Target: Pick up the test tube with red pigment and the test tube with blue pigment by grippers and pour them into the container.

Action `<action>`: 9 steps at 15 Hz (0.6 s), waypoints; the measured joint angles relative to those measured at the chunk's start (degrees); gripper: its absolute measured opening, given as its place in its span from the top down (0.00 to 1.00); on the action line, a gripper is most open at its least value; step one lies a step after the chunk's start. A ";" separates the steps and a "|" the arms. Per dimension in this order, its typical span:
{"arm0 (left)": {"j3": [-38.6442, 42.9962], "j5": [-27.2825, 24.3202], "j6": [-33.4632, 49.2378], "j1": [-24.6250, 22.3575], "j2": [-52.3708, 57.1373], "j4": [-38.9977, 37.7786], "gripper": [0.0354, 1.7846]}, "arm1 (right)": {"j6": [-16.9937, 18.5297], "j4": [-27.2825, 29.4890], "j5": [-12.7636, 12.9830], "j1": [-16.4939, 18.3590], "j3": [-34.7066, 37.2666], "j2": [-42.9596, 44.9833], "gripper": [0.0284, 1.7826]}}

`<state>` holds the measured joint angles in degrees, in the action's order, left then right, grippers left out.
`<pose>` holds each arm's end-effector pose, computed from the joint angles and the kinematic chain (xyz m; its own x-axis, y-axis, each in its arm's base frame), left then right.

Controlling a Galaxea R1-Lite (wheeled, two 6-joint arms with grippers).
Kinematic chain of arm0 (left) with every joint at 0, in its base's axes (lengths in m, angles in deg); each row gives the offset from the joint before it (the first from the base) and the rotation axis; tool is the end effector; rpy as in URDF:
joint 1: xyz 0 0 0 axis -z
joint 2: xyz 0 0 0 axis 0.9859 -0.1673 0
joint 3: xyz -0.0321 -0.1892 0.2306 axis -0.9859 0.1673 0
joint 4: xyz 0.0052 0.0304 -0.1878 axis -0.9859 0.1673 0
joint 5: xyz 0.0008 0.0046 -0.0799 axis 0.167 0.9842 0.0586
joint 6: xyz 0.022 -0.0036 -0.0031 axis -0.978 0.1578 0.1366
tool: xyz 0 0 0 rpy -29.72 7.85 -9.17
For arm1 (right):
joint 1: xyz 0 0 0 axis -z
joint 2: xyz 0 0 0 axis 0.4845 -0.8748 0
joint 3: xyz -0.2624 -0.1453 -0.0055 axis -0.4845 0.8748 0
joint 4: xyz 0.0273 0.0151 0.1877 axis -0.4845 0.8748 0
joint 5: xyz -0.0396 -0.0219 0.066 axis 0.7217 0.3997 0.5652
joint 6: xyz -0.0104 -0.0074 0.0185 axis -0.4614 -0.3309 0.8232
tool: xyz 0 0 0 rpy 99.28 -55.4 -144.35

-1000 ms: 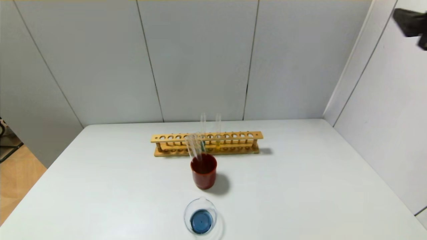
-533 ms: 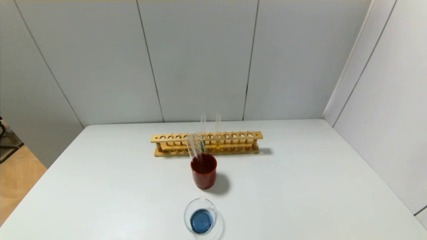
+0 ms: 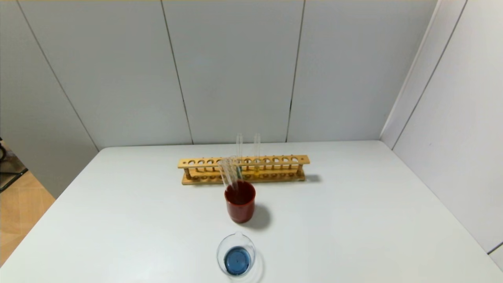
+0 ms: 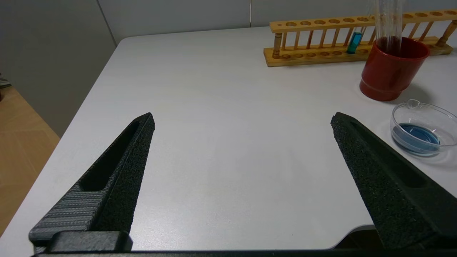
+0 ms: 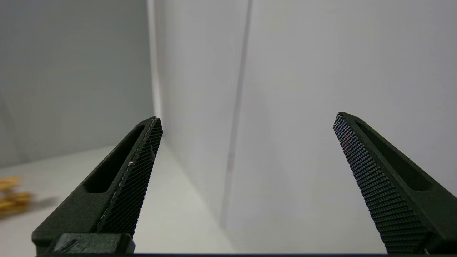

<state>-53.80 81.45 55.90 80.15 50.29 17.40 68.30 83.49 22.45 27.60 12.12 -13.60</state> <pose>-0.0228 -0.0004 0.0754 1.0000 -0.0082 0.0009 0.0082 0.9998 0.0173 -0.0863 -0.0119 0.2471 0.8760 -0.4211 0.2352 0.4335 0.9012 -0.0012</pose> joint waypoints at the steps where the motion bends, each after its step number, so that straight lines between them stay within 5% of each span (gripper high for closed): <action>1: 0.00 -0.02 -0.02 0.00 0.00 0.02 0.02 | 3.39 -1.55 -5.34 0.48 3.64 2.34 0.02; 4: 0.00 0.00 0.00 -0.02 0.00 0.00 0.02 | 9.56 -4.35 -22.41 1.22 14.01 9.17 0.02; 5: 0.00 -0.02 0.00 -0.02 0.00 0.00 0.02 | 10.65 -4.72 -25.53 1.38 17.12 10.39 0.02; 9: 0.00 0.00 0.00 -0.02 0.00 0.00 0.02 | 7.64 -7.56 -27.77 1.48 33.66 12.40 0.02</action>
<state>-53.80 81.45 55.90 80.13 50.29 17.40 75.95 75.94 -5.32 29.08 45.77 -1.21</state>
